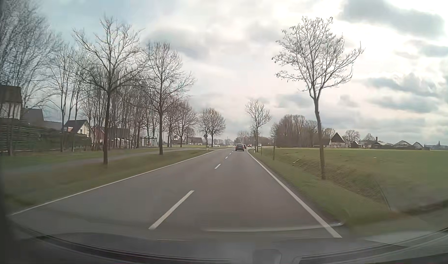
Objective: Follow the waypoints while adhering to traffic rules and regulations
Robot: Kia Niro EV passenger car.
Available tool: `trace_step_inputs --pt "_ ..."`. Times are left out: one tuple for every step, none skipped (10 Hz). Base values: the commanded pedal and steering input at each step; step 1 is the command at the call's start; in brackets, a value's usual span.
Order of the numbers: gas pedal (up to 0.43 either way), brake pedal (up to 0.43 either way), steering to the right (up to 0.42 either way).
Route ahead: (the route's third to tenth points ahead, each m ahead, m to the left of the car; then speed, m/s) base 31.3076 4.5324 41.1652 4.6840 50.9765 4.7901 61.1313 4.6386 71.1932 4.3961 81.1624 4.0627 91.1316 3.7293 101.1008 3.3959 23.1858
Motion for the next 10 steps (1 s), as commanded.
trace_step_inputs --pt "0.260 0.000 -0.001" --pt "0.260 0.000 0.000" --pt "0.260 0.000 0.000" --pt "0.260 0.000 0.001" --pt "0.260 0.000 0.001" --pt "0.260 0.000 0.002" --pt "0.260 0.000 0.002" --pt "0.260 0.000 0.002" --pt "0.260 0.000 0.002" --pt "0.260 0.000 0.002"
